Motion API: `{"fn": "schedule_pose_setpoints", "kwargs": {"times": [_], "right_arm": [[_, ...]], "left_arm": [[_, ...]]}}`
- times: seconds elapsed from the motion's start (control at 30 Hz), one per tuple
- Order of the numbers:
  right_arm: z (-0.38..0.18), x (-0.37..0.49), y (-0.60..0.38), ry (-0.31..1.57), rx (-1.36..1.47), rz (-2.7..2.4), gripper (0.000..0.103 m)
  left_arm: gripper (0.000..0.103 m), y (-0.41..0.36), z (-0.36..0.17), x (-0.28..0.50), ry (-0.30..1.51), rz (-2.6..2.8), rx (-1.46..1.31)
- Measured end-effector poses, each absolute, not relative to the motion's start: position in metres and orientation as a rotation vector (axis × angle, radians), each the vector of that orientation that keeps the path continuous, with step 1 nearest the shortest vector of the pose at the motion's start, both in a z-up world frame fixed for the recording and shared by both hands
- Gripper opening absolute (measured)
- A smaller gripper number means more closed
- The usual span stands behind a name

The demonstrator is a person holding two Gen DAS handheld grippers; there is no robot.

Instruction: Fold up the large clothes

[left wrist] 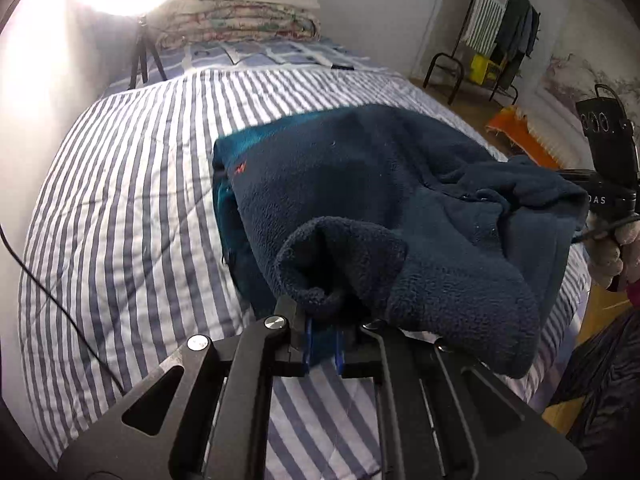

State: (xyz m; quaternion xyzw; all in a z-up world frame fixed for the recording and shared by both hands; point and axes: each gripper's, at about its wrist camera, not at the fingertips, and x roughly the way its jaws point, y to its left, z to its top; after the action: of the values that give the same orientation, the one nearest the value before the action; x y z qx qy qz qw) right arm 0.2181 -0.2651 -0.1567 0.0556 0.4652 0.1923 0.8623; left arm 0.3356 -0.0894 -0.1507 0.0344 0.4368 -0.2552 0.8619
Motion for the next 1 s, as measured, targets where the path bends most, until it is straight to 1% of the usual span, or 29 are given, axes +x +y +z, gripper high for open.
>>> {"fn": "schedule_pose_setpoints", "kwargs": {"times": [0.13, 0.2, 0.23, 0.27, 0.3, 0.33, 0.57, 0.7, 0.77, 1.0], "right_arm": [[-0.158, 0.203, -0.259, 0.990, 0.065, 0.390, 0.011], [-0.154, 0.197, -0.258, 0.995, 0.057, 0.370, 0.018], [-0.150, 0.194, -0.259, 0.994, 0.051, 0.355, 0.023], [-0.143, 0.189, -0.260, 0.989, 0.052, 0.340, 0.030], [-0.137, 0.184, -0.260, 0.982, 0.053, 0.332, 0.033], [-0.130, 0.178, -0.261, 0.974, 0.047, 0.322, 0.033], [-0.073, 0.131, -0.262, 0.907, -0.018, 0.257, 0.034], [-0.034, 0.103, -0.264, 0.852, -0.051, 0.224, 0.036], [-0.013, 0.088, -0.265, 0.821, -0.068, 0.208, 0.039], [0.046, 0.052, -0.270, 0.734, -0.142, 0.174, 0.043]], "left_arm": [[0.006, -0.087, -0.150, 0.318, 0.916, -0.520, 0.106], [0.009, -0.084, -0.147, 0.307, 0.924, -0.517, 0.112], [0.012, -0.082, -0.144, 0.302, 0.920, -0.515, 0.117], [0.012, -0.079, -0.138, 0.296, 0.914, -0.513, 0.122], [0.013, -0.078, -0.135, 0.291, 0.913, -0.514, 0.121], [0.015, -0.076, -0.130, 0.286, 0.912, -0.515, 0.119], [0.015, -0.063, -0.087, 0.250, 0.867, -0.542, 0.082], [0.015, -0.060, -0.050, 0.222, 0.823, -0.568, 0.069], [0.015, -0.060, -0.029, 0.210, 0.800, -0.581, 0.066], [0.015, -0.059, 0.044, 0.180, 0.734, -0.613, 0.045]]}}
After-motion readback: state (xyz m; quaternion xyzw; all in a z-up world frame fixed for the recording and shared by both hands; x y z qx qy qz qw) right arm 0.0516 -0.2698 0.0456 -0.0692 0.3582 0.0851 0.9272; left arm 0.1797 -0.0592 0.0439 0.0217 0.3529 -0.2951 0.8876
